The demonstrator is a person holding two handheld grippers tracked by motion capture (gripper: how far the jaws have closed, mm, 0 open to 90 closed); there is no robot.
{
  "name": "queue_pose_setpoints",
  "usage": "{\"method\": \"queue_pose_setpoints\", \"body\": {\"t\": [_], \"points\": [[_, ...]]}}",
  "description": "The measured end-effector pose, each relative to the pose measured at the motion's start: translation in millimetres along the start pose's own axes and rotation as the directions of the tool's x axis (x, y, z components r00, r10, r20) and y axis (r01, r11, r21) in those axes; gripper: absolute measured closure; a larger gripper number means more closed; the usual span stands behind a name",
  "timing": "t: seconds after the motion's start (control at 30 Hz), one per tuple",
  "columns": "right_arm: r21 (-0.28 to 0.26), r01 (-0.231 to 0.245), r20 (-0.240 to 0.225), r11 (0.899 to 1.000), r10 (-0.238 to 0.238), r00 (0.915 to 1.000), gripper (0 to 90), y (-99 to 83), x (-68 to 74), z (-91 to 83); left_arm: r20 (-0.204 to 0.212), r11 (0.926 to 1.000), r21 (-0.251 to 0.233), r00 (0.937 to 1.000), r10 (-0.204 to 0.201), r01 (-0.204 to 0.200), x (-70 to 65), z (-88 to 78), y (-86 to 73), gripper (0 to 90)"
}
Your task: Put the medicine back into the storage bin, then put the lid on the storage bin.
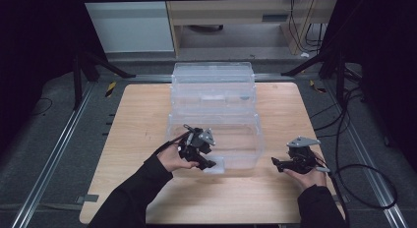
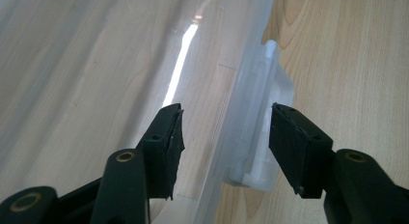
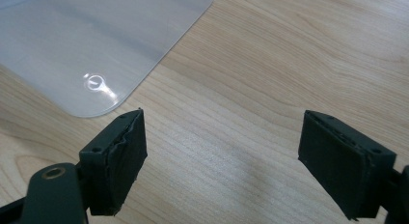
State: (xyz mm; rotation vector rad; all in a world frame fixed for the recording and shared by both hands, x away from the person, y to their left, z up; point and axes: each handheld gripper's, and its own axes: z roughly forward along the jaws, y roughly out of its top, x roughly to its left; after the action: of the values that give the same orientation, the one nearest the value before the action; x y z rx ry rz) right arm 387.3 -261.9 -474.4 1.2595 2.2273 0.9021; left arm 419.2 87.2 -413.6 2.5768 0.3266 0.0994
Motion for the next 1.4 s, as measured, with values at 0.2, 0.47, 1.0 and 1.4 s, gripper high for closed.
{"method": "queue_pose_setpoints", "body": {"t": [0.2, 0.47, 1.0, 1.4], "points": [[0.004, 0.002, -0.003, 1.000, -0.002, 1.0000, 17.4, 0.2, 0.1, 0.5, 0.009, 0.9991, 0.035, 0.9997, 0.022, -0.022, -1.9, 7.8, 0.4, 50.1], [0.009, 0.005, -0.012, 1.000, -0.005, 0.9999, 17.7, 0.8, -0.3, 2.2, 0.026, 0.9990, 0.042, 0.9995, 0.016, -0.017, 1.9, 10.1, 0.2, 55.5], [-0.042, 0.023, -0.056, 0.999, -0.026, 0.9981, 22.5, 9.7, -4.1, -8.1, 0.068, 0.9978, 0.041, 0.9965, 0.048, -0.051, -0.1, 9.9, 0.0, 64.6], [-0.102, 0.051, -0.072, 0.993, -0.058, 0.9957, 26.5, 26.7, -6.4, -19.9, 0.085, 0.9973, 0.041, 0.9947, 0.058, -0.062, -0.6, 8.1, -2.2, 66.1]]}}
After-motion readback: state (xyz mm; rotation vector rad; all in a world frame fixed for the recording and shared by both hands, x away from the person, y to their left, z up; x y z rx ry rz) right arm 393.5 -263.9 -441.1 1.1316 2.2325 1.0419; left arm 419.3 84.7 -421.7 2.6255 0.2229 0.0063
